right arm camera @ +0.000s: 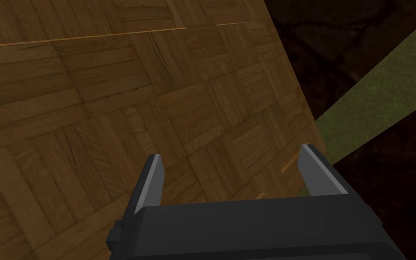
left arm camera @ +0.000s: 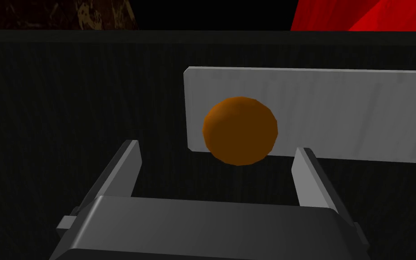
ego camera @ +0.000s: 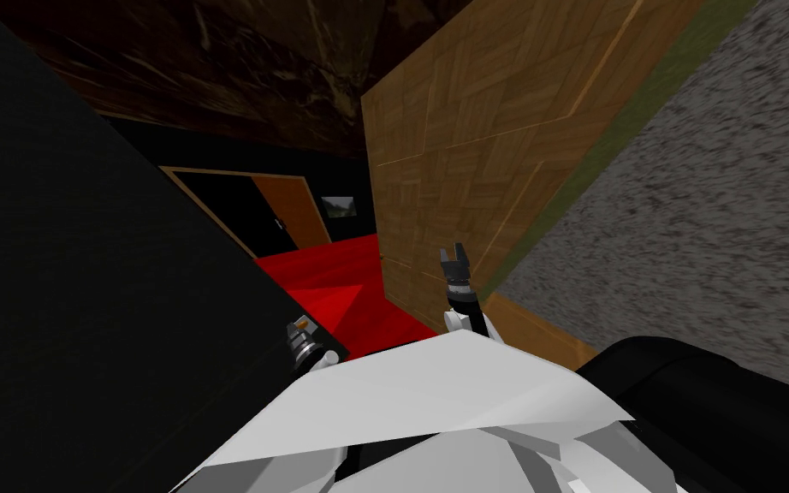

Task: Push the door open

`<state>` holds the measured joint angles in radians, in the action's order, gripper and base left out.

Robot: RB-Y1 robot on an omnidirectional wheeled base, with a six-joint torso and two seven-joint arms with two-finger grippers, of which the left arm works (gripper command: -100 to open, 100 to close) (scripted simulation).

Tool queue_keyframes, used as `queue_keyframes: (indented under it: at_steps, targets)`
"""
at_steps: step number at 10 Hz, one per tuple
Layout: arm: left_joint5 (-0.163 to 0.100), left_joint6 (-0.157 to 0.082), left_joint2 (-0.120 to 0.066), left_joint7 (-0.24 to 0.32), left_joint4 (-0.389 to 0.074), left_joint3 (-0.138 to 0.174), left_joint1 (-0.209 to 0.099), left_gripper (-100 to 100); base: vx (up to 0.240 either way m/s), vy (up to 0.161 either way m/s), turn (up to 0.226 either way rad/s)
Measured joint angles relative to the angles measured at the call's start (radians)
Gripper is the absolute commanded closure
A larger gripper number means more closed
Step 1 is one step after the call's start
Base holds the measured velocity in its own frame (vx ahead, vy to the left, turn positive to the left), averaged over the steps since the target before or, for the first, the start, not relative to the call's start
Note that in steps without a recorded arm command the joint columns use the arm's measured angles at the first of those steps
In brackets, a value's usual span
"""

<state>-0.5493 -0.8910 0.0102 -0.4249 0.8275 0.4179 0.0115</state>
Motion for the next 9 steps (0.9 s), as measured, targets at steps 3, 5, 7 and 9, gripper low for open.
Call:
queue_keyframes:
  at_steps: [3,5,7,9]
  targets:
    - [-0.002,-0.014,0.016,-0.005,-0.014,0.003,-0.008,100,0.006,0.008,0.001]
    - [-0.003,-0.01,0.016,-0.004,-0.015,0.004,-0.006,100,-0.008,-0.01,0.0]
    - [-0.003,-0.009,0.017,-0.004,-0.017,0.003,-0.005,100,0.0,0.0,0.0]
    - [-0.02,-0.011,0.004,-0.01,-0.034,0.011,-0.012,100,0.088,0.092,-0.062]
